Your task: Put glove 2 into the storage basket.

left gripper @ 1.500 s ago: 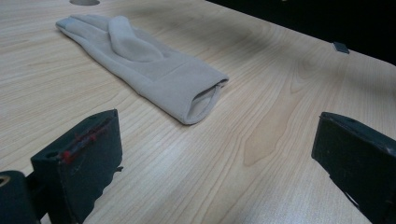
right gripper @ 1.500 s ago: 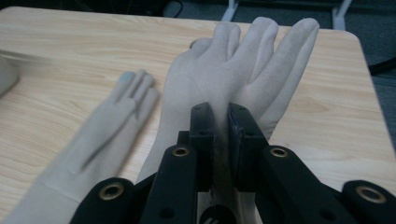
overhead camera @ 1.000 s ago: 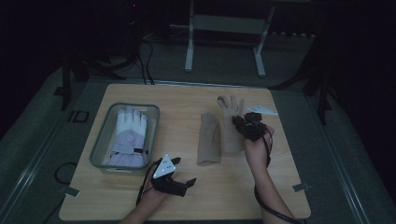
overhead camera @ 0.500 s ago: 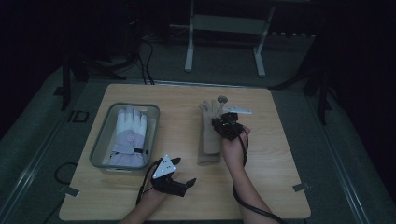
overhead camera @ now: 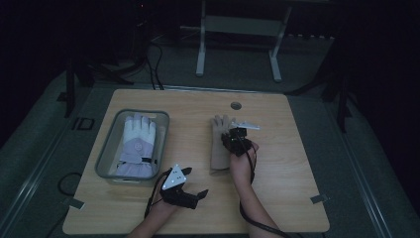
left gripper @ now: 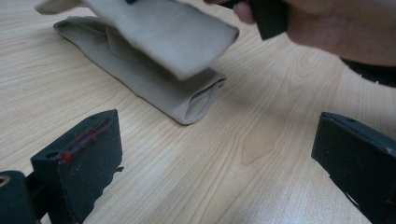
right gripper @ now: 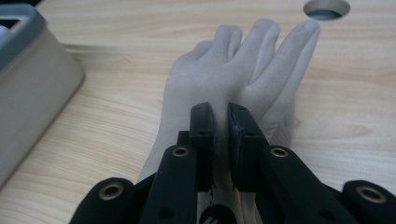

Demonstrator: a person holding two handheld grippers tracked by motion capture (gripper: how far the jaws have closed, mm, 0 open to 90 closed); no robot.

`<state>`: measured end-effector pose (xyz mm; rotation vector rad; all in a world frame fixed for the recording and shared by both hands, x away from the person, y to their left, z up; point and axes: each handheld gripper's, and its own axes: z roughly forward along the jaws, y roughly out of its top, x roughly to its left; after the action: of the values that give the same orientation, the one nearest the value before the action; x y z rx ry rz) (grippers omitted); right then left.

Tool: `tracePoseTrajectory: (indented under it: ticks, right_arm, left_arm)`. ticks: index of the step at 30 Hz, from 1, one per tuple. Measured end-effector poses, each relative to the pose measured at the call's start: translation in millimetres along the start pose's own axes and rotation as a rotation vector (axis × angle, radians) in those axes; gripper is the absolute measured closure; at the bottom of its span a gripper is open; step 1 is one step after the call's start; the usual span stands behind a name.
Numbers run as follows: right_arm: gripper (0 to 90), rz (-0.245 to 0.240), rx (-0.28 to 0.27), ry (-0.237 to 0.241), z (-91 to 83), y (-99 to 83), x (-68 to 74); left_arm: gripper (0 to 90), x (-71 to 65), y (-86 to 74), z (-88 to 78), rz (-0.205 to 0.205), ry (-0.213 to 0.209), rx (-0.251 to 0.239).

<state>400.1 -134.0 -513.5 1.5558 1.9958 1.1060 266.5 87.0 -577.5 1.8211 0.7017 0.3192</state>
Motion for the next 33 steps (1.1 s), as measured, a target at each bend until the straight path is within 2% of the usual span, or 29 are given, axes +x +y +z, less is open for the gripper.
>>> tracePoseTrajectory:
  ticks: [6, 12, 15, 19, 23, 28, 30, 33]
  right_arm:
    - [79.8, 0.035, 0.042, 0.001, 13.4, -11.9, -6.0]
    - [77.2, 0.031, 0.08, -0.005, 24.2, -20.7, -7.8]
    - [76.2, 0.04, 0.079, 0.001, 26.0, -24.1, -10.0]
    - [69.3, 0.041, 0.077, 0.015, 20.9, -20.5, -11.1]
    - [55.4, 0.004, 0.071, 0.03, 12.2, -13.3, -15.0]
    - [38.2, -0.064, 0.088, 0.057, -0.5, -1.9, -26.7]
    - [35.2, -0.09, 0.092, 0.05, -5.0, 1.9, -31.6]
    - [28.0, -0.1, 0.101, 0.072, -8.4, 4.2, -36.3]
  left_arm:
    - [2.1, 0.1, 0.0, 0.2, 0.0, 0.0, 0.001]
    - [2.1, 0.0, 0.0, 0.2, -0.002, -0.001, 0.001]
    - [2.1, 0.3, 0.0, 0.3, -0.004, -0.001, 0.001]
    - [2.1, 0.2, 0.1, 0.3, -0.002, 0.001, 0.002]
    - [2.1, 0.6, 0.2, 0.4, -0.006, 0.0, 0.003]
    - [2.1, 0.8, 0.3, 0.6, -0.01, 0.01, 0.005]
    - [2.1, 0.7, 0.5, 1.1, -0.011, 0.019, 0.006]
    - [2.1, 0.5, 0.6, 0.8, -0.009, 0.018, 0.007]
